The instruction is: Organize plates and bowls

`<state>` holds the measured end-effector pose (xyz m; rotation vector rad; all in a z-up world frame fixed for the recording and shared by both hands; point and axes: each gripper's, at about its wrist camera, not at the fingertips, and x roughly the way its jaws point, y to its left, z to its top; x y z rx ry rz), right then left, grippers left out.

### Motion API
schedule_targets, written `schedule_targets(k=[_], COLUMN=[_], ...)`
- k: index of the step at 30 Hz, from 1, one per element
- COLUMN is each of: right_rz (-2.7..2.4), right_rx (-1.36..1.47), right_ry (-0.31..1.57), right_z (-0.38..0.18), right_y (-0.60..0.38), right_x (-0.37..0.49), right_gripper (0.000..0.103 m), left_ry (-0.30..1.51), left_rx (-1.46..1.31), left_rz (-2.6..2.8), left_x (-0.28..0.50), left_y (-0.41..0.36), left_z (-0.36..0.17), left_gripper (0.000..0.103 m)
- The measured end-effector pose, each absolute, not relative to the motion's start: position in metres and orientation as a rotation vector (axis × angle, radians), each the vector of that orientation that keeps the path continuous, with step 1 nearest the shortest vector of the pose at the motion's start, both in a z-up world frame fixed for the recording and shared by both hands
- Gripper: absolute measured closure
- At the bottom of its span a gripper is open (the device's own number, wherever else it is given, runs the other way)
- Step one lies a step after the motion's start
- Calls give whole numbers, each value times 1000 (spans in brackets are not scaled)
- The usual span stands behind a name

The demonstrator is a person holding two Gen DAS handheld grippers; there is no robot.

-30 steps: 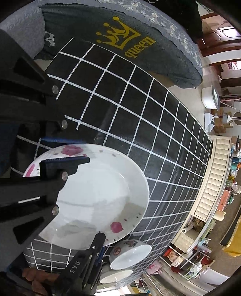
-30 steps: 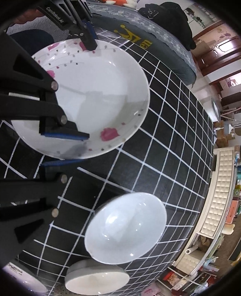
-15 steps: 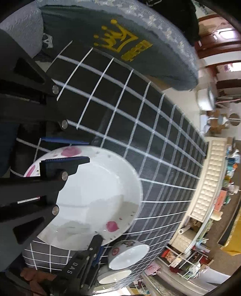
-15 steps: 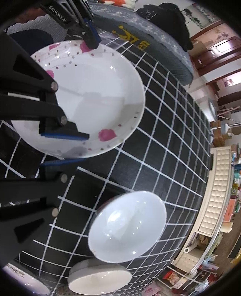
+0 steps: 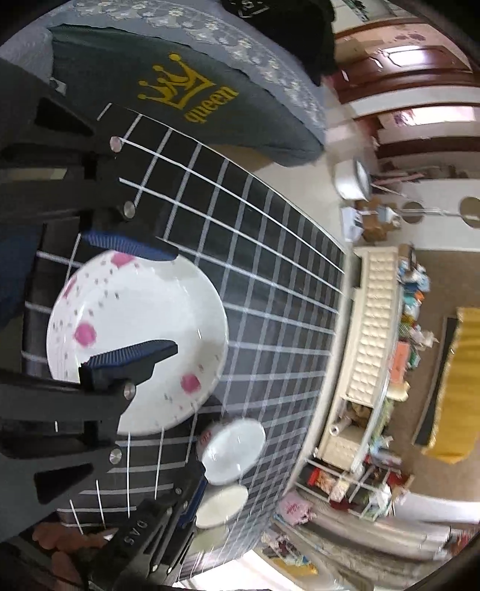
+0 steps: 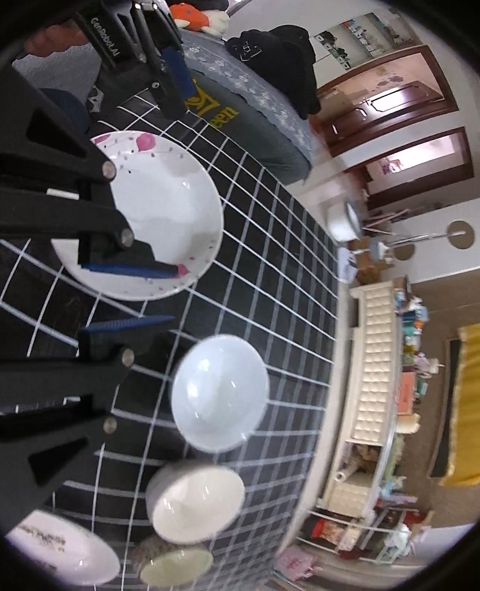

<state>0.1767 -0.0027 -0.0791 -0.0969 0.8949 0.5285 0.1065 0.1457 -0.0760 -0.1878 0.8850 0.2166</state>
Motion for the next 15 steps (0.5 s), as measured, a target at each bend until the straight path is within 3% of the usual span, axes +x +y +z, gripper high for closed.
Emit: schedule_targets(k=[2,4,9,15], right_rz=[507,481,435,331], right_rx=[-99,-99,-81,-71], right_ry=[866,836,818,809], right_z=[-71,-63,-50,-38], right_y=[-10,-19,-45,-79], right_x=[171,167,157,145], right_gripper=[38,30,27,23], left_ry=[865,841,812,800], left_rx=[-171,-149,-111,-113], left_rz=[203,185,140,62], left_x=[104,103,98,97], left_y=[135,122,96,65], left_z=[-69,-61,-48,-36], left_gripper=[47,46,35,31])
